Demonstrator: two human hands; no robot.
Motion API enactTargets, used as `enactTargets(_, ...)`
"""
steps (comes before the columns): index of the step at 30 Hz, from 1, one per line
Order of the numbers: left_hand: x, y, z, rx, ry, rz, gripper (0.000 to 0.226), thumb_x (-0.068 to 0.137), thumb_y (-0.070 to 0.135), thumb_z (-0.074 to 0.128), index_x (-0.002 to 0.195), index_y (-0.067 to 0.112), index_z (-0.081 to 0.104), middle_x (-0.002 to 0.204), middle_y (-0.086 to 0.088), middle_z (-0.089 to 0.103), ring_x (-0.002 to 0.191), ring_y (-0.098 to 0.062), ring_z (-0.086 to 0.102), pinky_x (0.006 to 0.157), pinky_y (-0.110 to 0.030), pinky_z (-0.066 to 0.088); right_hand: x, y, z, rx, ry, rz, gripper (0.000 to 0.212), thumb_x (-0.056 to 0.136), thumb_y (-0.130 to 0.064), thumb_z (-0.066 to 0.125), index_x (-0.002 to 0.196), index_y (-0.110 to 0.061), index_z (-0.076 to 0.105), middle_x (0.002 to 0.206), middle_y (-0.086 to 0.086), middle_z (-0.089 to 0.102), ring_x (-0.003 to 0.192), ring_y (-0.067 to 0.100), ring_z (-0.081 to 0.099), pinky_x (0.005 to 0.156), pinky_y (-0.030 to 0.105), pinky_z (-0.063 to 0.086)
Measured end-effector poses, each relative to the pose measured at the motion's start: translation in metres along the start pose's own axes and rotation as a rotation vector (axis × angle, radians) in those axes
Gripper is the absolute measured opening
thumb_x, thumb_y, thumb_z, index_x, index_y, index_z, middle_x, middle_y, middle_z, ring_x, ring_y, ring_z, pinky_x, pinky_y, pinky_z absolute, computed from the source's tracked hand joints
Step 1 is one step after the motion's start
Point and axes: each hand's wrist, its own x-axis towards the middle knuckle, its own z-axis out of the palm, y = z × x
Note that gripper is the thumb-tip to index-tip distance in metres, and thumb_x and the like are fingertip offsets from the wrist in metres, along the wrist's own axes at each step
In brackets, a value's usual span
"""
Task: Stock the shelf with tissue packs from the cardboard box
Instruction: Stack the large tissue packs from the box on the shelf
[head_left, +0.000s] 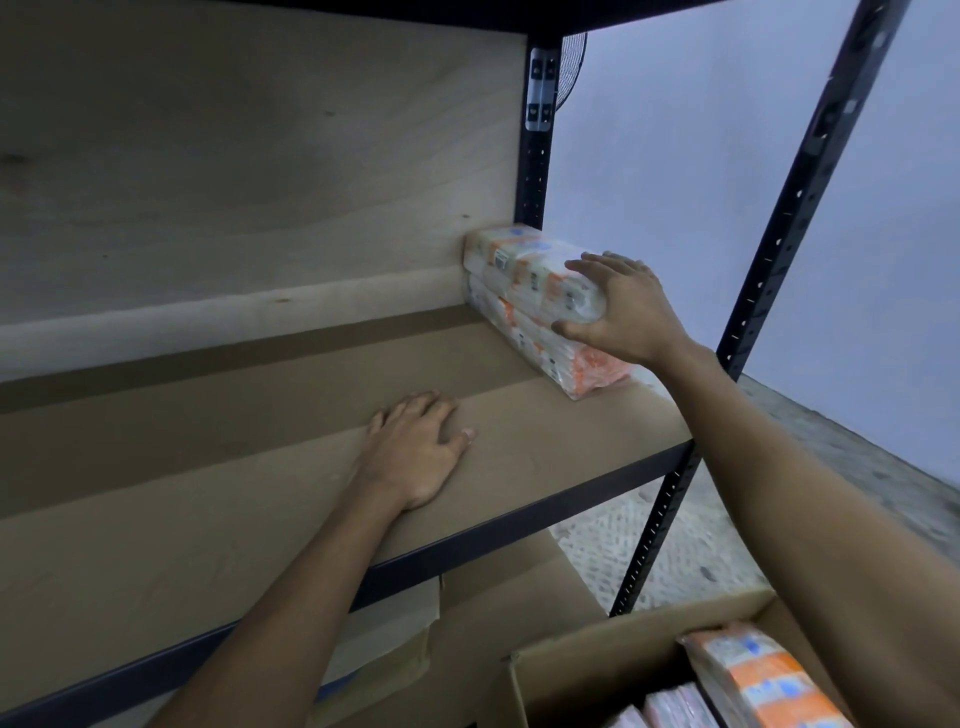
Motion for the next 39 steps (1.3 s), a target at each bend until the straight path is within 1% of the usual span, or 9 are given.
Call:
enactTargets(7, -0.004, 0.003, -0.006, -0.01, -0.006, 0.01, 0.053, 0.096, 0.052, 0.036, 0.143, 0.027, 0.038, 0.154, 0.001, 0.033, 0.142, -0.019, 0.027, 0.115, -0.04, 0.02, -0.031, -0.007, -0.017, 0.044, -0.031, 0.028, 0.064, 0.079, -0.044, 0.064, 0.137, -0.023, 0.047, 0.148, 0.005, 0.042, 0.14, 0.026, 0.03, 0.114, 0.048, 0.023)
enactTargets(11, -0.014, 0.008, -0.013, -0.032, -0.009, 0.028, 0.05, 0.097, 0.046, 0.038, 0.142, 0.023, 0.042, 0.151, -0.001, 0.037, 0.138, -0.022, 0.033, 0.113, -0.037, 0.023, -0.066, -0.02, -0.025, 0.118, -0.027, 0.086, 0.059, 0.084, -0.036, 0.063, 0.139, -0.022, 0.045, 0.149, 0.004, 0.039, 0.141, 0.022, 0.028, 0.116, 0.041, 0.022)
enactTargets(14, -0.029, 0.015, -0.016, -0.09, -0.008, 0.062, 0.047, 0.098, 0.043, 0.041, 0.14, 0.022, 0.046, 0.15, -0.001, 0.04, 0.139, -0.02, 0.034, 0.113, -0.034, 0.023, -0.096, -0.028, -0.029, 0.151, -0.03, 0.116, 0.055, 0.085, -0.033, 0.062, 0.137, -0.021, 0.048, 0.147, 0.004, 0.044, 0.138, 0.02, 0.033, 0.113, 0.035, 0.023)
enactTargets(19, -0.054, 0.046, -0.01, -0.119, 0.01, 0.226, 0.046, 0.097, 0.041, 0.044, 0.139, 0.022, 0.047, 0.148, 0.001, 0.043, 0.137, -0.019, 0.036, 0.113, -0.034, 0.024, -0.164, -0.028, -0.03, 0.172, -0.051, 0.224, 0.051, 0.088, -0.036, 0.059, 0.136, -0.021, 0.049, 0.142, -0.001, 0.049, 0.135, 0.017, 0.038, 0.11, 0.032, 0.028)
enactTargets(24, -0.08, 0.101, 0.013, -0.14, -0.009, 0.475, 0.047, 0.099, 0.042, 0.04, 0.143, 0.026, 0.039, 0.153, 0.004, 0.034, 0.144, -0.014, 0.021, 0.118, -0.036, 0.01, -0.25, -0.015, -0.029, 0.159, -0.105, 0.362, 0.05, 0.088, -0.036, 0.058, 0.135, -0.02, 0.051, 0.139, -0.001, 0.052, 0.132, 0.017, 0.043, 0.109, 0.035, 0.033)
enactTargets(27, -0.096, 0.133, 0.036, -0.142, -0.024, 0.612, 0.047, 0.099, 0.042, 0.038, 0.144, 0.027, 0.038, 0.154, 0.006, 0.031, 0.145, -0.011, 0.015, 0.118, -0.031, 0.0, -0.302, 0.003, -0.026, 0.126, -0.176, 0.459, 0.05, 0.088, -0.036, 0.058, 0.135, -0.021, 0.05, 0.141, 0.0, 0.05, 0.133, 0.017, 0.041, 0.11, 0.035, 0.032)
enactTargets(30, -0.103, 0.157, 0.071, -0.13, -0.106, 0.693, 0.047, 0.099, 0.04, 0.04, 0.145, 0.027, 0.037, 0.154, 0.005, 0.031, 0.145, -0.012, 0.015, 0.116, -0.029, 0.001, -0.35, 0.02, -0.023, 0.111, -0.222, 0.545, 0.049, 0.087, -0.033, 0.061, 0.133, -0.019, 0.052, 0.139, 0.002, 0.052, 0.131, 0.017, 0.043, 0.109, 0.032, 0.032)
enactTargets(35, -0.115, 0.183, 0.133, -0.117, -0.293, 0.743, 0.049, 0.098, 0.041, 0.039, 0.146, 0.028, 0.033, 0.153, 0.004, 0.033, 0.143, -0.014, 0.019, 0.117, -0.035, 0.008, -0.412, 0.045, -0.009, 0.041, -0.292, 0.64, 0.049, 0.084, -0.036, 0.063, 0.129, -0.018, 0.057, 0.138, 0.004, 0.053, 0.132, 0.023, 0.043, 0.108, 0.032, 0.032)
enactTargets(39, -0.117, 0.195, 0.19, -0.044, -0.409, 0.79, 0.053, 0.098, 0.045, 0.039, 0.147, 0.027, 0.03, 0.155, 0.003, 0.028, 0.145, -0.016, 0.016, 0.117, -0.035, 0.008, -0.445, 0.064, 0.013, -0.045, -0.381, 0.672, 0.061, 0.08, -0.052, 0.05, 0.13, -0.017, 0.056, 0.142, 0.007, 0.05, 0.134, 0.025, 0.042, 0.111, 0.036, 0.031)
